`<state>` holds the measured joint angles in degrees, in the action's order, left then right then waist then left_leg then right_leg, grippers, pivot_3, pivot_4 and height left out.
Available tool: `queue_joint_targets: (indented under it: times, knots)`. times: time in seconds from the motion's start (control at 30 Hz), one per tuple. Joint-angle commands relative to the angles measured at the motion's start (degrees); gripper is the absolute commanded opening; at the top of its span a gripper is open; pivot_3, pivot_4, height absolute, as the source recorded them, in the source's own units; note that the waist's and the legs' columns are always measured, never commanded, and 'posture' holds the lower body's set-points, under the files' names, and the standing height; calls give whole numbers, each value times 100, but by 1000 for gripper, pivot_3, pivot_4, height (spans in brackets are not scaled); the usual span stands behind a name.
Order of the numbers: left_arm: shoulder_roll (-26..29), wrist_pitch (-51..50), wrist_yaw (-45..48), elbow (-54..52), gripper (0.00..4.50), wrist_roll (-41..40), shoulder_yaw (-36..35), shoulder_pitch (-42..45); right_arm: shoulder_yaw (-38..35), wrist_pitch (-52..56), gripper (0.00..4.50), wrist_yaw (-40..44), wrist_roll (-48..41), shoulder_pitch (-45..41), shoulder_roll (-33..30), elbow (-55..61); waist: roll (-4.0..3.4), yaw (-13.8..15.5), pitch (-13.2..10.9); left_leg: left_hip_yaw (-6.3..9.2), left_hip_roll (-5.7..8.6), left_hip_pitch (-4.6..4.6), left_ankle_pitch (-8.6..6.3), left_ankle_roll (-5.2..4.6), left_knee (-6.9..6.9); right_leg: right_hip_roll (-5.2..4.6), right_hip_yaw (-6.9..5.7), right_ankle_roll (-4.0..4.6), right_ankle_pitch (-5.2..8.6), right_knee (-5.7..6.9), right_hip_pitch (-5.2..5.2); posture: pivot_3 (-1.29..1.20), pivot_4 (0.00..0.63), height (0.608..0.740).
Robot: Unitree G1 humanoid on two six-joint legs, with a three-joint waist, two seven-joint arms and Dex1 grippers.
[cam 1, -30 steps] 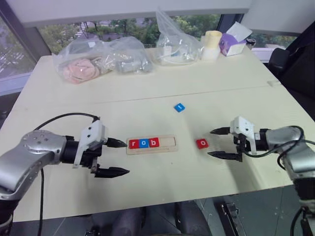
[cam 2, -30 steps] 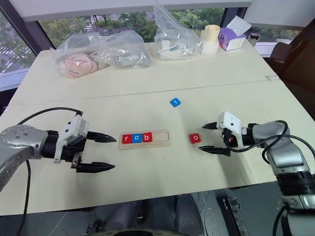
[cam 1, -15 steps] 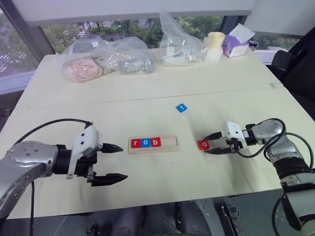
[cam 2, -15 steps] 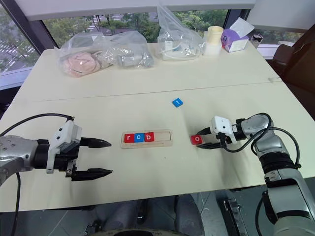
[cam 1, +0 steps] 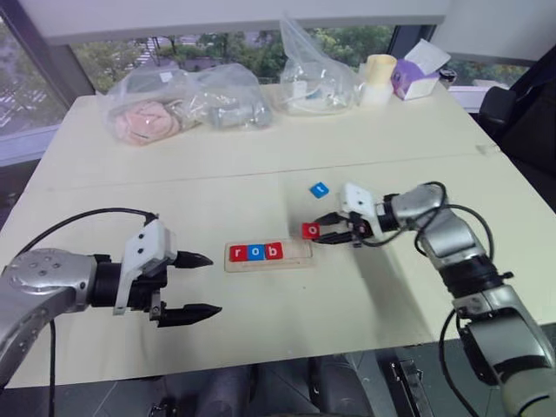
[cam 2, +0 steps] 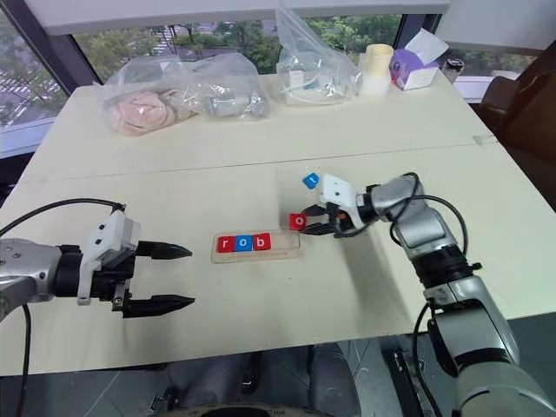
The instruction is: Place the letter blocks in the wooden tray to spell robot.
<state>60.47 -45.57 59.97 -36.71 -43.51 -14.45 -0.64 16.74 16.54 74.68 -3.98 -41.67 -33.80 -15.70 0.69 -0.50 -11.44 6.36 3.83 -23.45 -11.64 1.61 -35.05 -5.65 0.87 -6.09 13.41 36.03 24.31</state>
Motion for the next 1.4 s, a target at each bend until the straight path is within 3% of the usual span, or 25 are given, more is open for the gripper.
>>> queue_joint_targets:
  times: [0.03,1.4]
  knots:
    - [-6,124,-50,-9,4500,63,43,104,175,313,1113,-78,111,-217,134,224,1,-9,0,0,2,-1,0,0,-1,-2,0,0,0,-1,0,0,150,740]
    - [-506,413,-364,208,4500,472,681,342,961,1043,1113,-513,519,15,419,1315,1,-46,0,-5,-2,-1,0,0,0,3,0,-1,-3,3,5,0,150,740]
